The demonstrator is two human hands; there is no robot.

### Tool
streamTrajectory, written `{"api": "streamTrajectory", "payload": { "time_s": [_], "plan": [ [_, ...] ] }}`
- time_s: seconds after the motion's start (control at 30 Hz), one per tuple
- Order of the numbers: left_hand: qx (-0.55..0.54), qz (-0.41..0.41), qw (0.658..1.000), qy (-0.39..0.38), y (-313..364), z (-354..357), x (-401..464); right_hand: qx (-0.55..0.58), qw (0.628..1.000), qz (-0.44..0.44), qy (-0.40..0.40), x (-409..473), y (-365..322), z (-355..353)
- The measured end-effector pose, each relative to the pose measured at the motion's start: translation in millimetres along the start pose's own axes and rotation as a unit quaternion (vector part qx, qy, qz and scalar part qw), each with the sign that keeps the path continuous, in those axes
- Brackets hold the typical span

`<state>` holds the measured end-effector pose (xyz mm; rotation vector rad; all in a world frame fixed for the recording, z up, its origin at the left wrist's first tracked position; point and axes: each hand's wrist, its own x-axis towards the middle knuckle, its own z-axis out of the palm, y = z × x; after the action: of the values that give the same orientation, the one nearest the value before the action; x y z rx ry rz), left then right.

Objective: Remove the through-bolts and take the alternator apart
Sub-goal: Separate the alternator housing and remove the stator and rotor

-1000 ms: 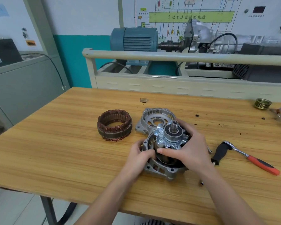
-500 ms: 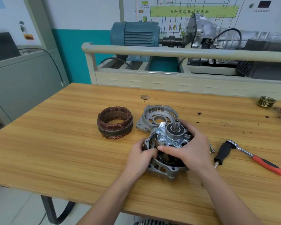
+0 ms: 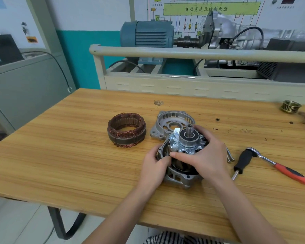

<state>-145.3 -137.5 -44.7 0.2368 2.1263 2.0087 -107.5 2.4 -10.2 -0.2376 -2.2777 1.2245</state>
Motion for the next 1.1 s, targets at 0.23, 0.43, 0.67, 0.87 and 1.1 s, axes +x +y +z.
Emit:
{"api": "streamTrajectory", "payload": {
  "time_s": [0.23, 0.43, 0.67, 0.87, 1.1],
  "plan": [
    [0.08, 0.034, 0.996, 0.019, -0.5, 1.5, -3.7, -0.008, 1.0, -0.006, -0.024, 2.7, -1.4, -3.7],
    [0.108, 0.077, 0.991, 0.032, 11.3, 6.8, 0.5, -0.013, 0.995, 0.025, -0.091, 6.7, 8.7, -21.7],
    [0.067, 0.104, 0.992, 0.033, 6.7, 3.9, 1.2, -0.089, 0.992, 0.024, -0.082, 4.2, 17.5, -16.1],
    [0.087, 0.141, 0.985, 0.046, -0.4, 6.3, 0.2, -0.119, 0.991, 0.016, -0.051, -9.3, 24.8, -17.0],
    [0.094, 0.141, 0.984, 0.05, 0.7, 5.4, 3.7, -0.131, 0.99, 0.018, -0.045, -10.2, 20.3, -15.3]
  ]
}}
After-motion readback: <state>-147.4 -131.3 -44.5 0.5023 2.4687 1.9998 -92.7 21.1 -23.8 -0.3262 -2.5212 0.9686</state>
